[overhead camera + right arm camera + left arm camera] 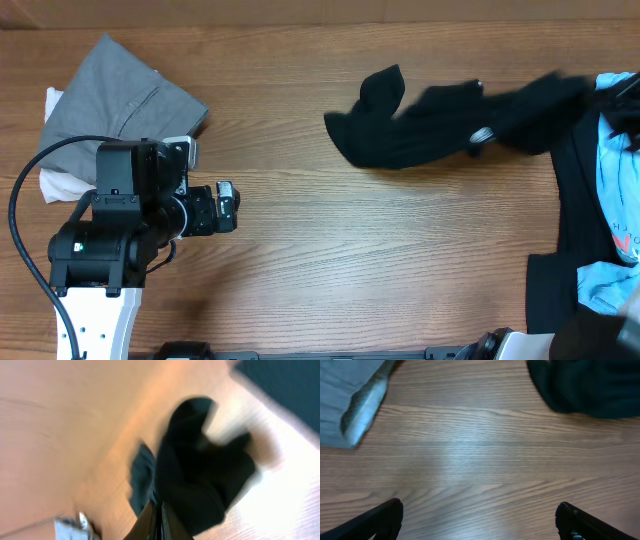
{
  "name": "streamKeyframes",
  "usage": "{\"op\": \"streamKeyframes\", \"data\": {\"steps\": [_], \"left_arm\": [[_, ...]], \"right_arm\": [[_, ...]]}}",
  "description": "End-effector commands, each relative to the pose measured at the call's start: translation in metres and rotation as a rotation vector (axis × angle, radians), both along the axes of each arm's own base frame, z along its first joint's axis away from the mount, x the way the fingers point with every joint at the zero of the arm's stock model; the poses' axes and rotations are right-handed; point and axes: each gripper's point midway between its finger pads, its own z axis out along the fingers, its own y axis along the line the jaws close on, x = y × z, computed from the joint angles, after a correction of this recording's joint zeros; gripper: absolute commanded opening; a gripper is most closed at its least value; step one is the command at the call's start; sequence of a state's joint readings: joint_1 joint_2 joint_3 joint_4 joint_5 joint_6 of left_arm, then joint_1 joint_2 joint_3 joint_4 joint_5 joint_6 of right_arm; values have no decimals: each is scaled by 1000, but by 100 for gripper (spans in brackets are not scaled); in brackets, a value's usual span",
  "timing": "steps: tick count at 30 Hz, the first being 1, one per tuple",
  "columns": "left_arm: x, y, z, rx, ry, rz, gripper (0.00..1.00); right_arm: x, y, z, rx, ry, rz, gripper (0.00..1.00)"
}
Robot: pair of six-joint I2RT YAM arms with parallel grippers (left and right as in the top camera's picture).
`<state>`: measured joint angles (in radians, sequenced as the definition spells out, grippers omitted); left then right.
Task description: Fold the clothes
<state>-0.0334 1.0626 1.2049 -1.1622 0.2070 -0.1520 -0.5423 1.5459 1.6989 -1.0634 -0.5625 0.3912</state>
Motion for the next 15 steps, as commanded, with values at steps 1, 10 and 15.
{"op": "streamKeyframes", "data": {"steps": [1, 10, 15], "left_arm": [[3, 7, 6, 56, -22, -1, 100], [4, 15, 5, 94, -23, 24, 100], [6, 20, 11, 118, -41, 41, 100]], "right_arm": [[-8, 6, 91, -114, -184, 5, 4], [-13, 112, 143, -138, -273, 254, 4], [-8, 192, 104, -170, -144, 426, 4]]}}
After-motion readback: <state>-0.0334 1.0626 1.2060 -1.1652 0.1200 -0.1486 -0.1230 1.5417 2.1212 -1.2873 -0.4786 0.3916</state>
